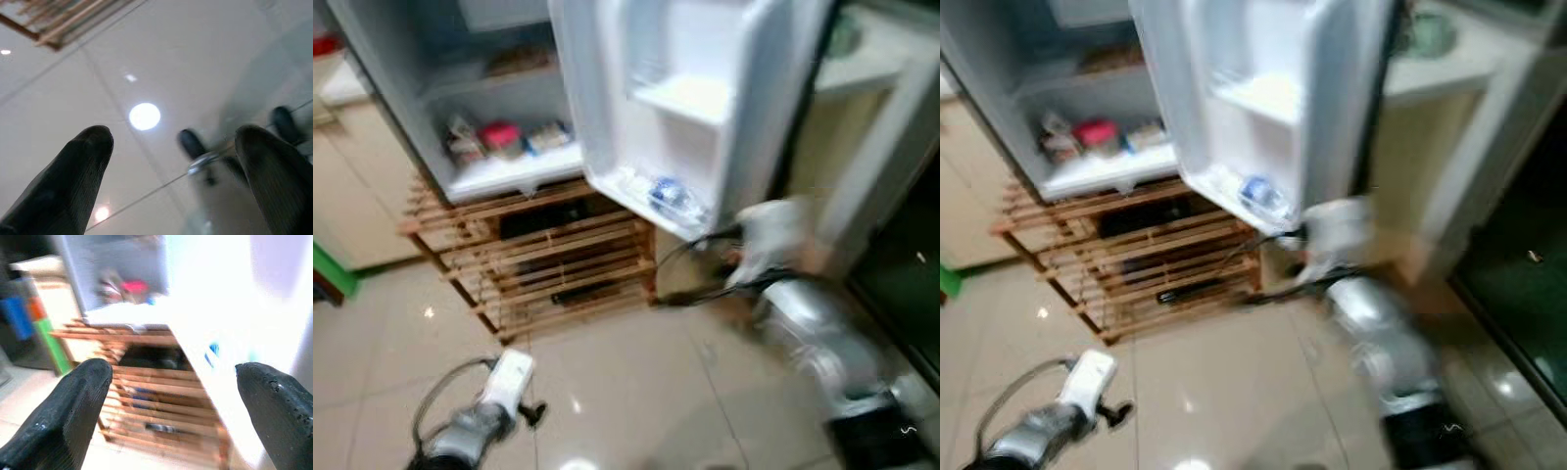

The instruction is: Restocking fridge

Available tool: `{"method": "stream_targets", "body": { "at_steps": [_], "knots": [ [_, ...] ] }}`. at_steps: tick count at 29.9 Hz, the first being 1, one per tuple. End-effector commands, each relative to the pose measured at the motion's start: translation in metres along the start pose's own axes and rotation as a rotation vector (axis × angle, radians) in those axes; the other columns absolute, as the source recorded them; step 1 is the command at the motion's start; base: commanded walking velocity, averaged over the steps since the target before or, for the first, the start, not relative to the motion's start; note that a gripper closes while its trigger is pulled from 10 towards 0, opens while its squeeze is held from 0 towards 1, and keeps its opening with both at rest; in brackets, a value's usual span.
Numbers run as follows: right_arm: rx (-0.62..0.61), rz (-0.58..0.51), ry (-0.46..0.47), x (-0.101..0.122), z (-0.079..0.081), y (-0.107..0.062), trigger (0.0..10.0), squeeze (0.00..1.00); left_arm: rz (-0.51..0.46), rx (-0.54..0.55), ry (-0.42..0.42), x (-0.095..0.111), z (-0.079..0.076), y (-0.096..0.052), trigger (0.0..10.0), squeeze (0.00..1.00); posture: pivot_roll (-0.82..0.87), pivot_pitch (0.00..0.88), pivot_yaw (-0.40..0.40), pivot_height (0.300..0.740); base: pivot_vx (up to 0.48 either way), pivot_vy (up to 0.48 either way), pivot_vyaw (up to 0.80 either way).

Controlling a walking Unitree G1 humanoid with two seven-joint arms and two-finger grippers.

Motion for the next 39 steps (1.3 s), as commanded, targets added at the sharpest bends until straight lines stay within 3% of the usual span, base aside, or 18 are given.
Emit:
{"method": "stream_targets", "body": {
  "at_steps": [1, 4, 6, 8, 12, 20, 24, 29, 31, 32, 35, 36, 37, 39],
  "knots": [
    [-0.029, -0.056, -0.027, 0.017, -0.013, -0.003, 10.0, 0.0, 0.008, 0.058, 0.002, -0.003, 0.023, -0.006, 10.0, 0.0, -0.24, 0.0, 0.111, 0.74, 0.0, 0.0, 0.0],
    [-0.004, -0.078, -0.029, 0.025, -0.009, -0.001, 10.0, 0.0, 0.014, 0.065, -0.002, -0.004, 0.023, -0.007, 10.0, 0.0, -0.24, 0.0, 0.107, 0.74, 0.0, 0.0, 0.0],
    [0.189, -0.155, 0.078, 0.058, 0.017, -0.022, 10.0, 0.0, 0.081, 0.068, 0.03, -0.018, 0.027, -0.004, 10.0, 0.0, -0.23, 0.0, 0.099, 0.74, 0.0, 0.0, 0.0],
    [0.208, -0.154, 0.086, 0.059, 0.019, -0.026, 10.0, 0.0, 0.093, 0.069, 0.036, -0.02, 0.027, -0.003, 10.0, 0.0, -0.23, 0.0, 0.099, 0.74, 0.0, 0.0, 0.0],
    [0.295, -0.038, 0.061, 0.034, 0.026, -0.048, 10.0, 0.0, 0.136, 0.077, 0.025, -0.031, 0.029, -0.004, 10.0, 0.0, -0.24, 0.0, 0.097, 0.74, 0.0, 0.0, 0.0],
    [0.366, 0.094, 0.103, 0.009, 0.042, -0.075, 10.0, 0.0, 0.143, 0.066, 0.015, -0.033, 0.028, -0.003, 10.0, 0.0, -0.25, 0.003, 0.096, 0.74, 0.0, 0.0, 0.0],
    [0.256, 0.397, 0.035, -0.048, 0.014, -0.096, 10.0, 0.0, 0.132, 0.061, 0.018, -0.031, 0.028, -0.003, 10.0, 0.0, -0.26, 0.002, 0.1, 0.74, 0.0, 0.0, 0.0],
    [0.236, 0.527, -0.015, -0.072, 0.003, -0.112, 10.0, 0.0, 0.129, 0.059, 0.017, -0.03, 0.028, -0.003, 10.0, 0.0, -0.27, 0.0, 0.106, 0.74, 0.0, 0.0, 0.0],
    [0.257, 0.632, -0.058, -0.088, -0.003, -0.131, 10.0, 0.0, 0.129, 0.057, 0.012, -0.028, 0.027, -0.002, 10.0, 0.0, -0.28, 0.0, 0.117, 0.74, 0.0, 0.0, 0.0],
    [0.247, 0.698, -0.088, -0.098, -0.011, -0.142, 10.0, 0.0, 0.129, 0.055, 0.003, -0.027, 0.027, -0.002, 10.0, 0.0, -0.28, 0.0, 0.122, 0.74, 0.0, 0.0, 0.0],
    [0.19, 0.751, -0.127, -0.107, -0.026, -0.148, 10.0, 0.0, 0.129, 0.053, -0.004, -0.026, 0.027, -0.002, 10.0, 0.0, -0.29, 0.0, 0.132, 0.74, 0.0, 0.0, 0.0],
    [-0.013, 0.796, -0.204, -0.113, -0.064, -0.145, 10.0, 0.0, 0.124, 0.05, -0.007, -0.023, 0.026, -0.001, 10.0, 0.0, -0.3, 0.0, 0.141, 0.74, 0.0, 0.0, 0.0],
    [-0.013, 0.796, -0.204, -0.113, -0.064, -0.145, 10.0, 0.0, 0.124, 0.05, -0.007, -0.023, 0.026, -0.001, 10.0, 0.0, -0.3, 0.0, 0.141, 0.74, 0.0, 0.0, 0.0],
    [-0.193, 0.8, -0.254, -0.109, -0.095, -0.139, 10.0, 0.0, 0.119, 0.047, -0.006, -0.021, 0.024, 0.0, 10.0, 0.0, -0.31, 0.0, 0.158, 0.74, 0.0, 0.0, 0.0]
  ]
}}
Point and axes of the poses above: a point about 5 cm out from each wrist's last joint towards the gripper, its own y axis pointing out of the wrist towards the gripper, its own x axis along the axis of the wrist's last joint, z = x × y, the point moved 3 cm from there along y, pointing out of the wrist towards the gripper, and after that the axes turned 15 degrees about -y, right-handed, at the moved point
